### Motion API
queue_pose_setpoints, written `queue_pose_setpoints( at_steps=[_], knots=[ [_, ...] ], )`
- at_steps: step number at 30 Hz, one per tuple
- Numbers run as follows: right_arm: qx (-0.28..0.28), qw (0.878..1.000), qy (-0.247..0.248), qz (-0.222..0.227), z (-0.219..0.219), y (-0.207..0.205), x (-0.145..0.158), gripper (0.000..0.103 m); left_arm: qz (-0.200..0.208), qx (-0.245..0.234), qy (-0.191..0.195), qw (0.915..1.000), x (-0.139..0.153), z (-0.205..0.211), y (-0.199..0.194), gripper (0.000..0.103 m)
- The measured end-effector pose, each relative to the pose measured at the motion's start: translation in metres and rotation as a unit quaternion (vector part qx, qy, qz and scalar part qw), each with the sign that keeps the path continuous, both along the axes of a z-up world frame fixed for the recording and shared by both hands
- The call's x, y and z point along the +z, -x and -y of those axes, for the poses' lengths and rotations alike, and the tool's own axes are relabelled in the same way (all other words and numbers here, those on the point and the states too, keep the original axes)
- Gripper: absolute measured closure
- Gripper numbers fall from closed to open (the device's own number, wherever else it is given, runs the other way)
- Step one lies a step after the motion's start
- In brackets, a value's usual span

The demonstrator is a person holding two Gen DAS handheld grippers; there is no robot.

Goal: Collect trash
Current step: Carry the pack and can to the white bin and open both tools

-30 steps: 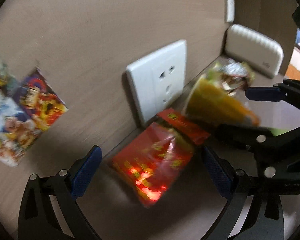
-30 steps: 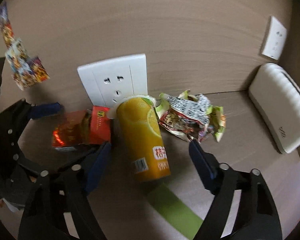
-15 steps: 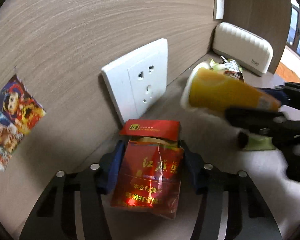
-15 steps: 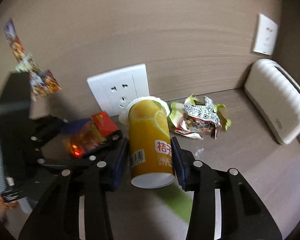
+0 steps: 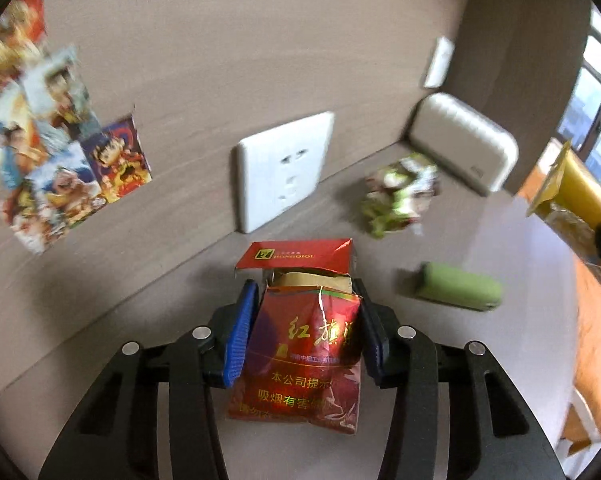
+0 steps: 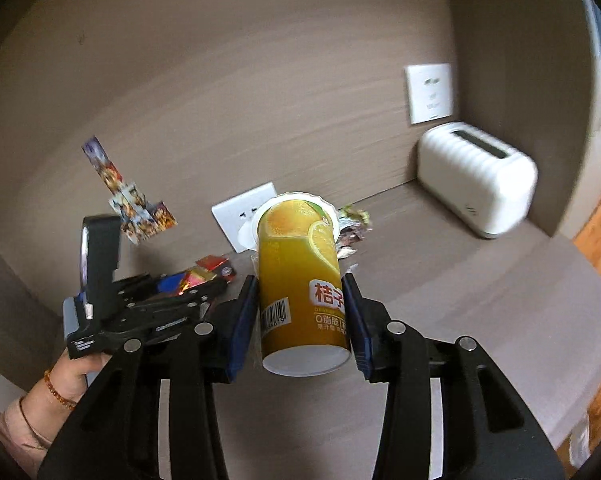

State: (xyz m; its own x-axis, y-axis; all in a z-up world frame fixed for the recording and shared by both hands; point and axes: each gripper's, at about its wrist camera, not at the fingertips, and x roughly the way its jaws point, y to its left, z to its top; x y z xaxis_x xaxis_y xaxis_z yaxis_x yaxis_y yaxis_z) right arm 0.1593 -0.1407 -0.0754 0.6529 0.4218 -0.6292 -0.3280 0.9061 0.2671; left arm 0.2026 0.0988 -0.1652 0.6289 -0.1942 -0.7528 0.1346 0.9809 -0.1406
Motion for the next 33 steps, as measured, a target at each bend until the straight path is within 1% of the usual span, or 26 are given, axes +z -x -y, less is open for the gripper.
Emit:
queue_pose_setpoints(
  at_steps=[3,5,7,10,11,13,17,20,29,33],
  knots=[
    [-0.017,1.000,-0.004,0.003,0.016,0.013,0.005,0.059,0.019,-0.015,0.007,0.9997,0.022,0.017,0.024,0.057],
    [-0.031,0.999,0.003,0.010,0.028,0.027,0.006,0.059,0.031,-0.027,0.012,0.9991,0.036,0.032,0.043,0.057],
    [-0.047,0.999,0.015,0.016,0.042,0.041,0.007,0.059,0.037,-0.043,0.016,0.9983,0.045,0.048,0.055,0.057],
    [-0.071,0.997,0.025,0.018,0.065,0.060,0.004,0.059,0.048,-0.085,0.013,0.9952,0.056,0.090,0.075,0.057],
    [-0.081,0.996,0.026,0.016,0.075,0.068,0.003,0.059,0.049,-0.095,0.011,0.9942,0.058,0.099,0.081,0.057],
    [-0.099,0.995,0.029,0.012,0.091,0.079,0.001,0.059,0.051,-0.127,0.007,0.9906,0.060,0.124,0.093,0.057],
    [-0.134,0.990,0.032,-0.003,0.123,0.101,-0.008,0.059,0.040,-0.190,0.004,0.9810,0.056,0.172,0.113,0.057],
    [-0.157,0.987,0.033,-0.017,0.144,0.115,-0.015,0.059,0.030,-0.234,0.005,0.9717,0.048,0.212,0.127,0.057],
    [-0.223,0.973,0.035,-0.054,0.206,0.159,-0.034,0.059,0.010,-0.322,0.005,0.9468,0.031,0.298,0.161,0.057],
    [-0.254,0.964,0.029,-0.071,0.232,0.180,-0.048,0.059,0.000,-0.358,-0.001,0.9336,0.022,0.334,0.174,0.057]
  ],
)
